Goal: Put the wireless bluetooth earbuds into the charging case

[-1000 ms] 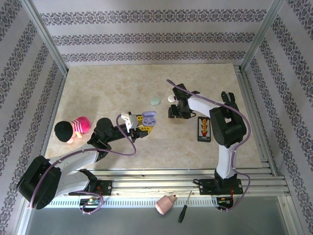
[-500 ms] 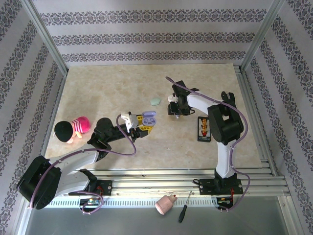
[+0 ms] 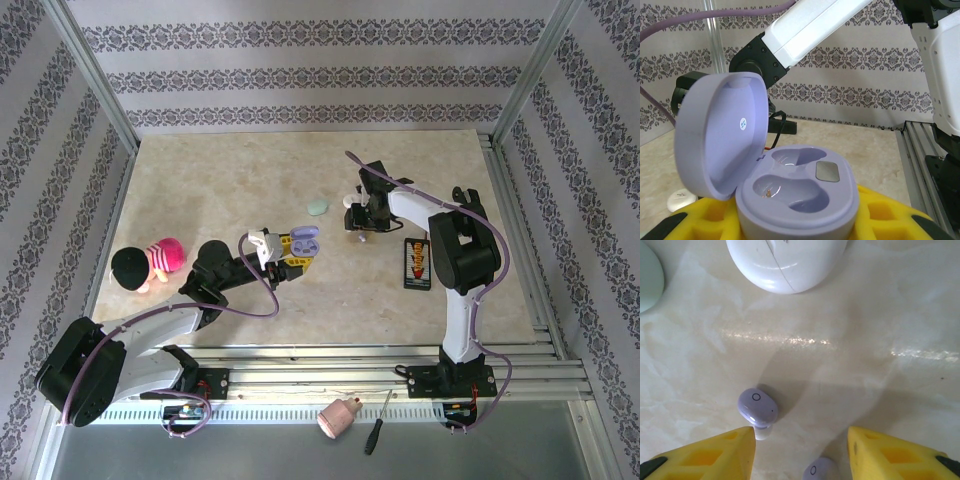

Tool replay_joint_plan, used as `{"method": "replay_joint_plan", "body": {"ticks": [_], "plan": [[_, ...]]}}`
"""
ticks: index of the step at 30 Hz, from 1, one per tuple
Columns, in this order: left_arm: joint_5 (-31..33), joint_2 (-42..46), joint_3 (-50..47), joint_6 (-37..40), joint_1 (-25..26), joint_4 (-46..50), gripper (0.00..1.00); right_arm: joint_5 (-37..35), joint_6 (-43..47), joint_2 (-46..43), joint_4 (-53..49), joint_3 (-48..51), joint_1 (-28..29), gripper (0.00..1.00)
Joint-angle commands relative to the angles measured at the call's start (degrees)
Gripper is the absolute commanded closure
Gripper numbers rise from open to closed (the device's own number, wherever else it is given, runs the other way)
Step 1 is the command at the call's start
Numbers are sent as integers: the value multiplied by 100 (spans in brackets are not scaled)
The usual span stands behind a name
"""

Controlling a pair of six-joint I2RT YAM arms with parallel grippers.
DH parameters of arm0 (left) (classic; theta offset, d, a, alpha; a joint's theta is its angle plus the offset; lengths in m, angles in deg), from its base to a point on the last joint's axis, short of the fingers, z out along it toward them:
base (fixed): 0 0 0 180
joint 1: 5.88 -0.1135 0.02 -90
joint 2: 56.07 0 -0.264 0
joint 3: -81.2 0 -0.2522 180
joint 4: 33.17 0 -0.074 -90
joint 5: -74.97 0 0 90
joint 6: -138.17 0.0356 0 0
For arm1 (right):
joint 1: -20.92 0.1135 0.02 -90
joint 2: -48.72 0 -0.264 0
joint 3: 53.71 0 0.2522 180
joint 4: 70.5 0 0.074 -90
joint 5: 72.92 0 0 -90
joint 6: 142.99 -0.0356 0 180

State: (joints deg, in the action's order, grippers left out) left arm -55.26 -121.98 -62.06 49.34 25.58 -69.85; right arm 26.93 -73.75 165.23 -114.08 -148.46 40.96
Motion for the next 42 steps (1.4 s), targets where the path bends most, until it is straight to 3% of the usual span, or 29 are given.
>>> {"method": "replay_joint_plan", "body": {"ticks": [1, 6, 11, 19, 24, 42], "plan": [[46, 53, -74, 110, -55, -125, 68, -608, 210, -248, -236, -47, 107, 48], [286, 293, -215, 218, -61, -51, 68, -1874, 187, -370, -788, -184, 372, 48], [388, 676, -287, 409, -105, 364, 69, -2522, -20, -243, -1070, -314, 706, 51], [384, 895, -325, 481, -114, 561, 69, -2838, -32, 274, -1477, -856, 1052, 66], [375, 961, -347, 474, -114, 566, 68, -3064, 15, 498, -1743, -1049, 1169, 67], [364, 949, -338, 481, -110, 583, 68, -2886, 106, 861, -1849, -1113, 1214, 70]]}}
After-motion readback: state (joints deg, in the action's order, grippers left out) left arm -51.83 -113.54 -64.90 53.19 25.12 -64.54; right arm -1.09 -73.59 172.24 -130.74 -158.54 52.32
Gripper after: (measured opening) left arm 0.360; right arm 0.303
